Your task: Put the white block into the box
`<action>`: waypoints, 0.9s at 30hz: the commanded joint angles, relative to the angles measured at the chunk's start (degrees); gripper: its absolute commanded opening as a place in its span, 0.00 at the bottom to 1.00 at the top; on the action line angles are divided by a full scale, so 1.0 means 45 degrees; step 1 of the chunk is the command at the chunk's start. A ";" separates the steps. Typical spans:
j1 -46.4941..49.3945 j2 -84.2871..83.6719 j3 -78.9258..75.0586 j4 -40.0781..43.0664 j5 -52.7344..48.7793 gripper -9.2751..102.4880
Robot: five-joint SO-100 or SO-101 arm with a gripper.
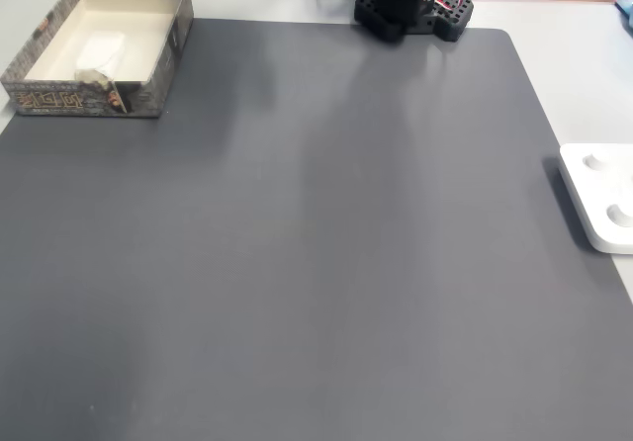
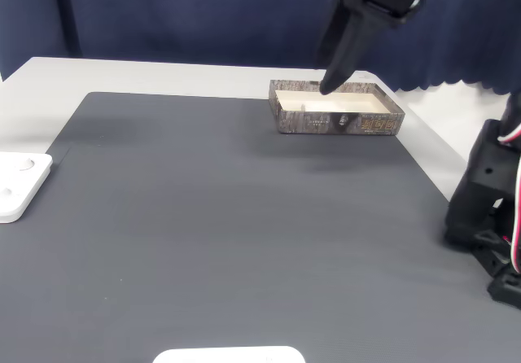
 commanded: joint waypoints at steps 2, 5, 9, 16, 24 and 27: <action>-0.2500 0.1230 0.0645 0.0039 -0.1953 0.11; -0.3516 0.1855 0.1270 0.0039 -0.2441 0.09; -0.5313 0.3418 0.2578 -0.0078 -0.3105 0.07; -0.6582 0.7090 0.6035 -0.0391 -0.5859 0.07; -0.6602 1.0469 0.9648 -0.1914 -0.7187 0.07; -0.6582 1.1719 1.0938 -0.2559 -0.7207 0.07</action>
